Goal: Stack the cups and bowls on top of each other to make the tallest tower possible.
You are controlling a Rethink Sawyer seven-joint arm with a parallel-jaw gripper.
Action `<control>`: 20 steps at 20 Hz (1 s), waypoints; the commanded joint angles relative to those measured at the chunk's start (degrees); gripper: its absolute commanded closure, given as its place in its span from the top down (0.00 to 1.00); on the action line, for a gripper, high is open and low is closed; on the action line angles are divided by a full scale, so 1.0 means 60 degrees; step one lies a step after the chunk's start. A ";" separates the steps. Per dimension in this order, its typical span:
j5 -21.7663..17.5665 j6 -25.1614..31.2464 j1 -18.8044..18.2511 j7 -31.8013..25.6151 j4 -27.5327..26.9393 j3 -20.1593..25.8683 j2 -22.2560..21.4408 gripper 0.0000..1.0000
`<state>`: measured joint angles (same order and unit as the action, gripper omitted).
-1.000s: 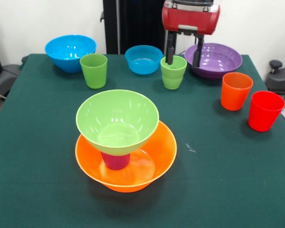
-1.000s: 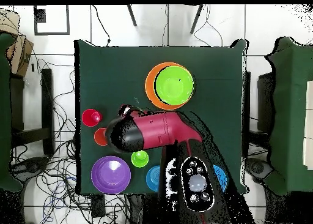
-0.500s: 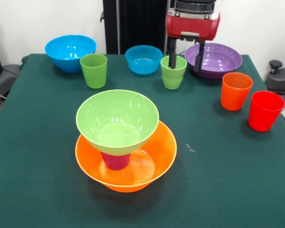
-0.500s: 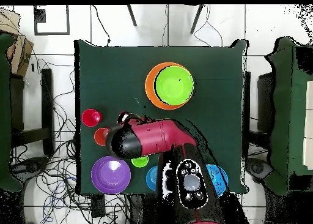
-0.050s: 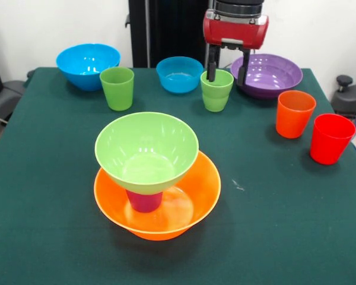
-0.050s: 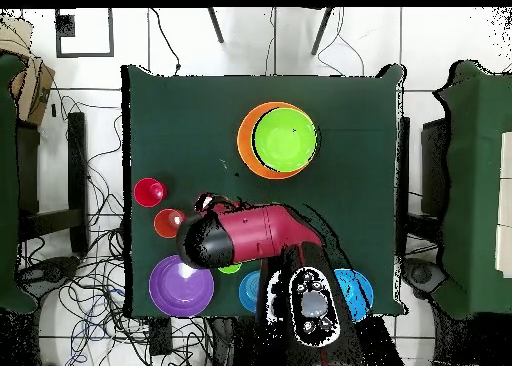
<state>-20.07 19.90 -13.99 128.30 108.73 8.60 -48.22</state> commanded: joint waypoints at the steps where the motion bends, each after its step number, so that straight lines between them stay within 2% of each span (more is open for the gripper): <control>1: -0.0110 -0.0705 0.0175 0.0757 0.0116 0.0128 0.0472 1.00; 7: 0.0005 -0.0834 0.0552 0.0996 -0.0021 -0.0092 0.0637 1.00; 15: 0.0151 -0.1342 0.1156 0.1313 -0.0298 -0.0616 0.1217 1.00; 20: 0.0264 -0.1463 0.1179 0.1130 -0.0631 -0.0787 0.1585 1.00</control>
<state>-19.33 15.02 -7.45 128.31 108.70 3.63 -43.02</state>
